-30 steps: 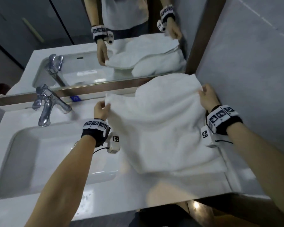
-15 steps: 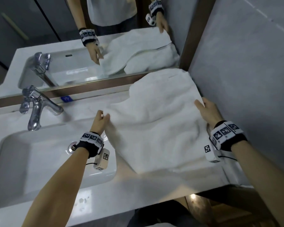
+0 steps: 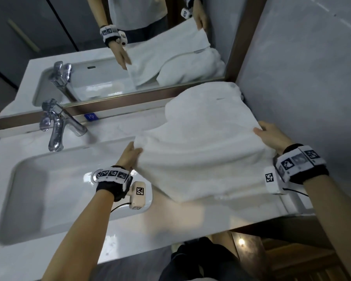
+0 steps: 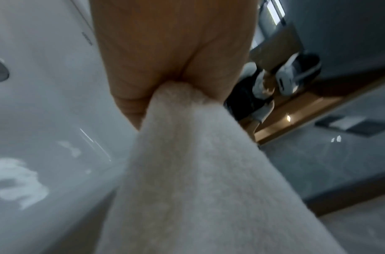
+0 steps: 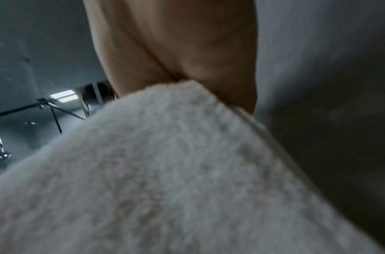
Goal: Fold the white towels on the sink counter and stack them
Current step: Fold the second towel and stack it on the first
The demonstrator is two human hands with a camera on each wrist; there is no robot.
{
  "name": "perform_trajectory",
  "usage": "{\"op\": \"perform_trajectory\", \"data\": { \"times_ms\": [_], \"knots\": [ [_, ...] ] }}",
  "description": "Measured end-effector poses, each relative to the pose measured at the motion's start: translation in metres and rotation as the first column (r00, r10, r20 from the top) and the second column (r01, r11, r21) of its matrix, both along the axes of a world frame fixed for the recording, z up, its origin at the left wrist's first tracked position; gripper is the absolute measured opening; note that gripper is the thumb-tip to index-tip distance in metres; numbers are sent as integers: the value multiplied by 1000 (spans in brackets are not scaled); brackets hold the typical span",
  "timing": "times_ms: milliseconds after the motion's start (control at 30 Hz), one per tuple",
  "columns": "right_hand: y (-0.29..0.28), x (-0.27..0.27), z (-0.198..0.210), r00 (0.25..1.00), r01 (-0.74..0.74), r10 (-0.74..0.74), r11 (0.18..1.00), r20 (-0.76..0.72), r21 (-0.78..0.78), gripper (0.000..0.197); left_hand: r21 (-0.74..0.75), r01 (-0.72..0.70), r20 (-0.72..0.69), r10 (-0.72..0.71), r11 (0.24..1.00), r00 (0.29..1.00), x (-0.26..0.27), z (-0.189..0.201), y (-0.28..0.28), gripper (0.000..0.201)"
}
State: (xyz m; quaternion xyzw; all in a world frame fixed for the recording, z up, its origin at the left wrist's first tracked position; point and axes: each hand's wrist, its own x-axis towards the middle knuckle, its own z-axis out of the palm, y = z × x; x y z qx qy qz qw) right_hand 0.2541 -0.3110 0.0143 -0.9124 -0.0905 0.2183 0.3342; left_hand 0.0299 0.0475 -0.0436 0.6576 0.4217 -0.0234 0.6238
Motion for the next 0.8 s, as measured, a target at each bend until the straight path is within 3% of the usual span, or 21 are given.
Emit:
{"op": "perform_trajectory", "data": {
  "times_ms": [100,167,267,400,567,667,800],
  "knots": [
    [-14,-6,11,1000,-10,10,998,-7,54,26,-95,-20,47,24,995,999,-12,14,0,35],
    [-20,-15,11,997,-29,29,1000,-68,-2,30,-191,11,-54,-21,982,998,-22,13,-1,34],
    [-24,-29,4,978,-119,78,969,-192,-217,37,-266,17,-245,-84,964,966,-37,3,-8,28],
    [-24,-43,-9,982,-83,36,964,-185,-253,40,-150,123,-340,-168,981,925,-41,-6,-22,12],
    [-26,-50,-16,984,66,-84,991,-159,-117,34,-117,103,-294,-134,988,946,-39,-13,-31,49],
    [-33,-55,-16,970,61,-92,988,-227,-139,36,14,140,-316,-128,990,940,-43,-16,-36,40],
    [-43,-59,-14,955,13,-67,983,-290,-184,36,7,247,-375,-226,969,899,-49,-6,-44,27]
  ]
}}
